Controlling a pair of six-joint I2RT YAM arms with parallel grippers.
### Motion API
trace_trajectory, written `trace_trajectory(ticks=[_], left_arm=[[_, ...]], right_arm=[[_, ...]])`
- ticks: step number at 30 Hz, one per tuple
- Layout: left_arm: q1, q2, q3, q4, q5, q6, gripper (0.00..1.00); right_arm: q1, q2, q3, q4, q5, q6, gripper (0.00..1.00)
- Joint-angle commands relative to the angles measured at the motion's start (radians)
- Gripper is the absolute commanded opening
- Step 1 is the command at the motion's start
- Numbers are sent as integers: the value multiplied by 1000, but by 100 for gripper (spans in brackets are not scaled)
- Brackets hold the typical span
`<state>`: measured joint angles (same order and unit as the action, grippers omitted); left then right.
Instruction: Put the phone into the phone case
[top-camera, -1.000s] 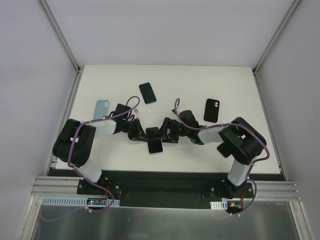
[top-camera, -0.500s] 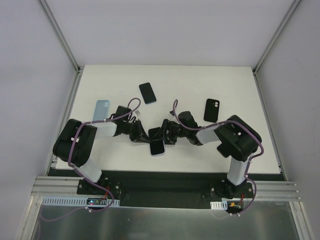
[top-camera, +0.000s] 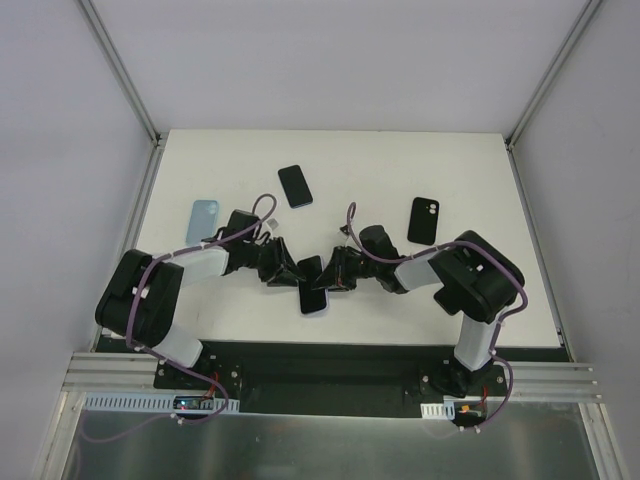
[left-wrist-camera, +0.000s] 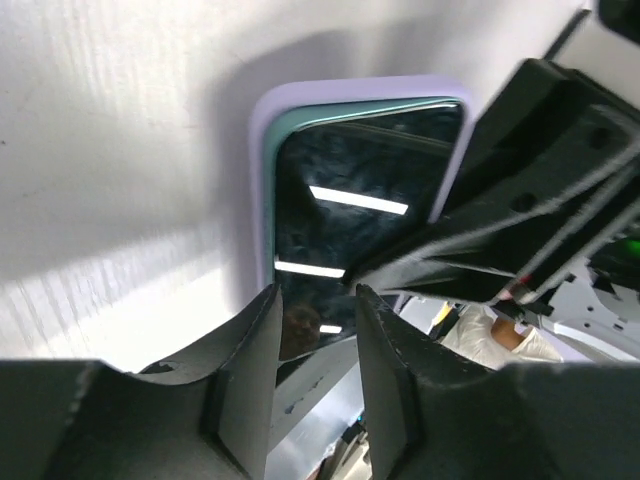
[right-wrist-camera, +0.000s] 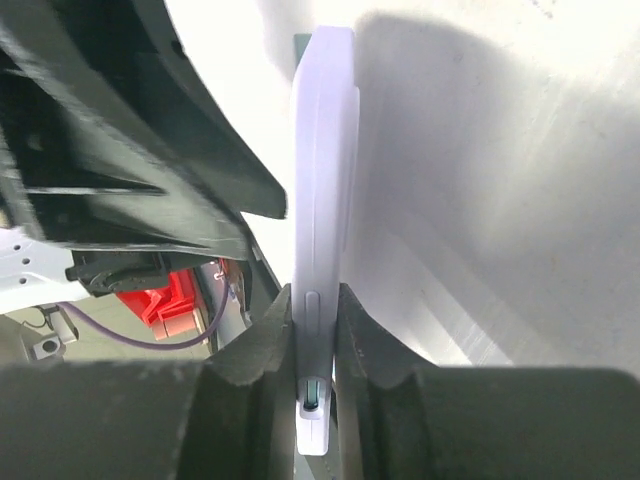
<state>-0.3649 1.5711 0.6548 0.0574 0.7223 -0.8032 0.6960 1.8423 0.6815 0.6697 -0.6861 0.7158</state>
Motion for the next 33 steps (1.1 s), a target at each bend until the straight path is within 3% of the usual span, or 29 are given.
trace_trajectory(ticks=[1,2,9,12,17,21,25,33], left_arm=[[50,-135,35,-74,46,25,37],[61,-169,51,-93,49,39,44],[170,-333,66,-153,103,142,65],[184,-382,81,-151,158,163,69],[184,-436,86,-107,218,154,71],[184,-456,40,104,351,75,69],[182,-493,-76,365,397,-62,68],[184,-491,-144,567,407,-198,62]], right_arm=[[0,-67,13,88,-104,-36,6],[0,-87,13,88,-112,-41,5],[-1,-189,9,97,-193,-56,1],[-1,-227,10,103,-242,-56,2],[-1,-267,6,201,-283,17,2],[-1,-238,-2,370,-314,157,3],[-4,-125,-20,861,-314,480,5],[-1,-150,-5,863,-319,459,5]])
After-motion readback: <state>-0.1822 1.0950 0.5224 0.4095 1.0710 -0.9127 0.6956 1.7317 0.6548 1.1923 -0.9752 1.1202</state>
